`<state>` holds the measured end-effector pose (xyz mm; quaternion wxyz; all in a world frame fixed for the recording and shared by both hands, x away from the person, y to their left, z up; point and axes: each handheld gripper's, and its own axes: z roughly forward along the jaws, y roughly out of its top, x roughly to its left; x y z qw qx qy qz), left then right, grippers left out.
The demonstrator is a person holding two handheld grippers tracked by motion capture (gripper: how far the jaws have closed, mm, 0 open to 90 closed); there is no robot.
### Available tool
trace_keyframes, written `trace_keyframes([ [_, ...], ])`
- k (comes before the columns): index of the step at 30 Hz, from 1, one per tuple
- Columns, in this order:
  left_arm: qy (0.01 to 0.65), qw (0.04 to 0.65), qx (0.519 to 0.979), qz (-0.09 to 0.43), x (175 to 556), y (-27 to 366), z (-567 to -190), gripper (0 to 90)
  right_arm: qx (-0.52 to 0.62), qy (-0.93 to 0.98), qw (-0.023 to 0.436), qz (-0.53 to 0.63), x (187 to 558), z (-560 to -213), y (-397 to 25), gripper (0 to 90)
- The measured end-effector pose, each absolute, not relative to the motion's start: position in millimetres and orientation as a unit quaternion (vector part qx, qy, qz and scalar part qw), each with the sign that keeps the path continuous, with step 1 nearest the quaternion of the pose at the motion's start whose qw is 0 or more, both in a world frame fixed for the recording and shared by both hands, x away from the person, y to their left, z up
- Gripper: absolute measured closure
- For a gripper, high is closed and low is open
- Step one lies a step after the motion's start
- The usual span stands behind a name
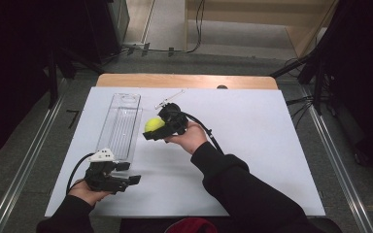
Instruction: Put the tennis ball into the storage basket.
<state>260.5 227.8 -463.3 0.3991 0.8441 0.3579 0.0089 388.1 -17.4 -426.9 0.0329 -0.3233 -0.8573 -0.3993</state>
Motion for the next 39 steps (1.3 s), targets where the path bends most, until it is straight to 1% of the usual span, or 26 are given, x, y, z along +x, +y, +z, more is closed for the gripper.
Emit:
trace_keyframes([
  [39, 0.356, 0.402, 0.844, 0.008, 260.6, 227.9, -462.9, 29.6, -0.327, -0.852, 0.027, -0.409, 407.6, -410.5, 24.5, 23.0],
])
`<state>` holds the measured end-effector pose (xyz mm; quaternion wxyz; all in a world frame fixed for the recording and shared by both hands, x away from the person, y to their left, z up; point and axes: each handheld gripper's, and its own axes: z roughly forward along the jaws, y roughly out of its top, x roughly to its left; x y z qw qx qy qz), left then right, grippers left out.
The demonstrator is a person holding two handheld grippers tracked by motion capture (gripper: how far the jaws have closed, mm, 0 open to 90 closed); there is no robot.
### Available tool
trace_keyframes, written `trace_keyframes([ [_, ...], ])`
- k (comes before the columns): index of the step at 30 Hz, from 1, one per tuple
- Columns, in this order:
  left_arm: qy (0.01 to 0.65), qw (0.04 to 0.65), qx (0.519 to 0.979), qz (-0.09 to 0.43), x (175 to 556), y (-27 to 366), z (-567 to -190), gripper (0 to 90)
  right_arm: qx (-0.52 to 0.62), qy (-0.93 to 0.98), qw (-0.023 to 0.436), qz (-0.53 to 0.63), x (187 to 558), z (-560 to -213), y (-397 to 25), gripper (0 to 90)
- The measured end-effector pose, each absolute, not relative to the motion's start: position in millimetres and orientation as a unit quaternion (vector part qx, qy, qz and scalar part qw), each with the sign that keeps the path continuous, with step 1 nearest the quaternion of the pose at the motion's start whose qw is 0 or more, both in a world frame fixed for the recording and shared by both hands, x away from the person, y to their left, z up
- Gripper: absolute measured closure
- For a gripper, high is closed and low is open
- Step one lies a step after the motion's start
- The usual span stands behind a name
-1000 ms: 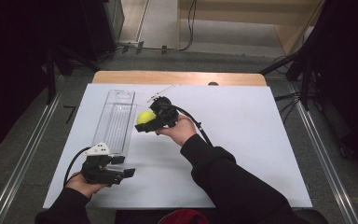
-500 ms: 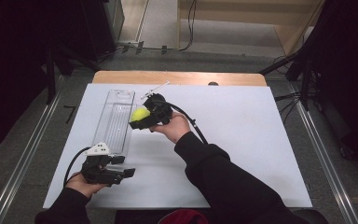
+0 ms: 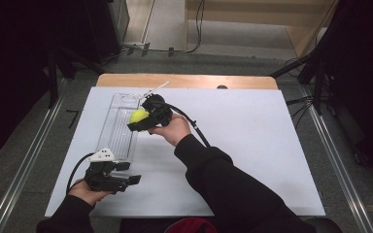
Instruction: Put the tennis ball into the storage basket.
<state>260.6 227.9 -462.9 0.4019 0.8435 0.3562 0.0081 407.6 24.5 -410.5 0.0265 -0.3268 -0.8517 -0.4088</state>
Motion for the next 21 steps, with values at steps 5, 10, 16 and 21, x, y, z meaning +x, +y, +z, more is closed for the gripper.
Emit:
trace_keyframes([
  [5, 0.355, 0.402, 0.844, 0.008, 260.6, 227.9, -462.8, 29.6, -0.324, -0.855, 0.025, -0.405, 410.9, -408.8, 31.1, 23.0],
  [10, 0.356, 0.402, 0.844, 0.008, 260.6, 227.9, -462.8, 29.6, -0.323, -0.853, 0.024, -0.408, 413.8, -407.4, 36.7, 23.0],
  [16, 0.355, 0.400, 0.845, 0.010, 260.4, 227.5, -462.6, 29.6, -0.321, -0.855, 0.020, -0.406, 415.3, -405.3, 45.7, 23.0],
  [21, 0.354, 0.401, 0.845, 0.009, 260.4, 227.8, -462.4, 29.6, -0.320, -0.855, 0.019, -0.409, 417.0, -404.7, 55.7, 23.0],
])
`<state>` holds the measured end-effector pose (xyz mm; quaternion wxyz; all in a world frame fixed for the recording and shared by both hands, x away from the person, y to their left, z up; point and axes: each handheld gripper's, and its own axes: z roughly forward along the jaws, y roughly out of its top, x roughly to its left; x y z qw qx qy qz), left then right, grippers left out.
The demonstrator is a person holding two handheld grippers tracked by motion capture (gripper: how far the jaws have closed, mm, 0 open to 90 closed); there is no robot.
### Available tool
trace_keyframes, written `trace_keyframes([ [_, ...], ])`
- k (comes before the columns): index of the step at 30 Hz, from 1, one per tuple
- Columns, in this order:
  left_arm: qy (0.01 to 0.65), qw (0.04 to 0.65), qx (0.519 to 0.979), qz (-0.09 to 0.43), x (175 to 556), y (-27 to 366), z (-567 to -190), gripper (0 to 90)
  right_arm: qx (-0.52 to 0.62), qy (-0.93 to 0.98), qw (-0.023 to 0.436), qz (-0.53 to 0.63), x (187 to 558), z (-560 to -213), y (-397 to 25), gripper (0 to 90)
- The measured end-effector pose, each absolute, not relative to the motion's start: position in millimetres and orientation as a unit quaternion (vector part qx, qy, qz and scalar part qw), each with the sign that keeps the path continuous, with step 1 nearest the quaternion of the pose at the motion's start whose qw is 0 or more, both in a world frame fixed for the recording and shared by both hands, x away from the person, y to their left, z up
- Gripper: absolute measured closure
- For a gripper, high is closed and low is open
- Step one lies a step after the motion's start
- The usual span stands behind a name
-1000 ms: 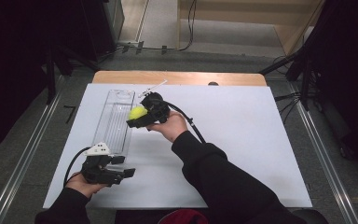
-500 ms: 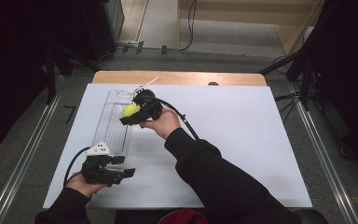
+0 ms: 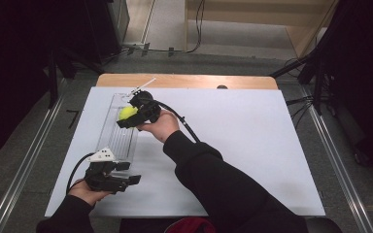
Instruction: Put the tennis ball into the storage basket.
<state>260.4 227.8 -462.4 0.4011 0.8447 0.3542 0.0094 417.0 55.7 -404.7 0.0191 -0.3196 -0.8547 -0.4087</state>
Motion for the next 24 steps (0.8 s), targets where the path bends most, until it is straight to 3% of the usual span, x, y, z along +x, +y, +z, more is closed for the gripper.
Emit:
trace_keyframes([
  [24, 0.352, 0.401, 0.846, 0.011, 261.5, 227.4, -462.7, 29.6, -0.322, -0.859, 0.012, -0.398, 430.6, -405.6, 86.6, 23.0],
])
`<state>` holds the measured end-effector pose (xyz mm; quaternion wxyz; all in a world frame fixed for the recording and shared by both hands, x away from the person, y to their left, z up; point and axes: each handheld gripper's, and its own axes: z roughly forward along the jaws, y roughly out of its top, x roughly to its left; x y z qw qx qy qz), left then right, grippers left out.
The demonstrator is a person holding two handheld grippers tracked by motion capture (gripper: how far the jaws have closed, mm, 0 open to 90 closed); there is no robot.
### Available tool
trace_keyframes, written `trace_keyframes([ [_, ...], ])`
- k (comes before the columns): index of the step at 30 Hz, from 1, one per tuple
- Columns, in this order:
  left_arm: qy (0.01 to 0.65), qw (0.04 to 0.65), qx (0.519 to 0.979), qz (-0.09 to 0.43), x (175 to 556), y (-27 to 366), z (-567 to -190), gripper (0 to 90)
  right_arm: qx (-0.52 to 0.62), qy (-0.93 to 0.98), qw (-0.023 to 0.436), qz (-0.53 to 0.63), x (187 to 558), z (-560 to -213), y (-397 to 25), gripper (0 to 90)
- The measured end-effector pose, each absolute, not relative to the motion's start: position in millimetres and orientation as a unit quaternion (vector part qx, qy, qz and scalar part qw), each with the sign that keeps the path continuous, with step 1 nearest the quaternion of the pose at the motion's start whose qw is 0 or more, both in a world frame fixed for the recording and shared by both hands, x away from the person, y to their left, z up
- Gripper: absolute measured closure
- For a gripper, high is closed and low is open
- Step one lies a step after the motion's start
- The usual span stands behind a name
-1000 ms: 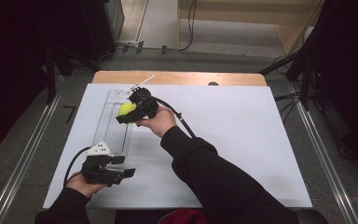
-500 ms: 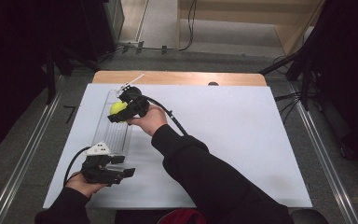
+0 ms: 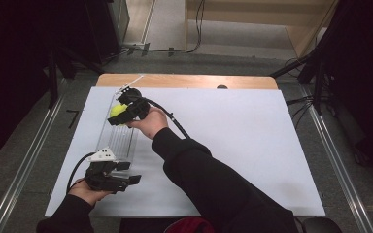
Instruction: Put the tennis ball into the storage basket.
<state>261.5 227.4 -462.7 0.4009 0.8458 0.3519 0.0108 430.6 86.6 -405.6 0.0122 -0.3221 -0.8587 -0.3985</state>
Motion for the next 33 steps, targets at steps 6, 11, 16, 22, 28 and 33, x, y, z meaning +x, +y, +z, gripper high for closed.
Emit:
trace_keyframes([
  [6, 0.353, 0.400, 0.846, 0.011, 261.4, 227.0, -462.9, 29.6, -0.329, -0.856, 0.015, -0.399, 434.0, -408.8, 92.5, 23.0],
  [11, 0.352, 0.400, 0.846, 0.011, 261.3, 226.8, -462.8, 29.6, -0.332, -0.853, 0.013, -0.402, 437.0, -412.7, 95.8, 23.0],
  [16, 0.352, 0.401, 0.845, 0.011, 261.3, 226.9, -462.8, 29.6, -0.338, -0.853, 0.013, -0.397, 440.7, -419.5, 96.9, 22.9],
  [22, 0.353, 0.401, 0.845, 0.009, 261.4, 226.7, -462.9, 29.6, -0.345, -0.853, 0.012, -0.392, 443.6, -426.7, 98.1, 22.9],
  [28, 0.352, 0.402, 0.845, 0.008, 261.4, 227.0, -462.6, 29.6, -0.346, -0.852, 0.017, -0.392, 443.0, -433.5, 101.5, 22.6],
  [33, 0.351, 0.403, 0.845, 0.008, 261.4, 227.2, -462.3, 29.6, -0.346, -0.857, 0.018, -0.381, 441.0, -439.0, 105.7, 22.5],
])
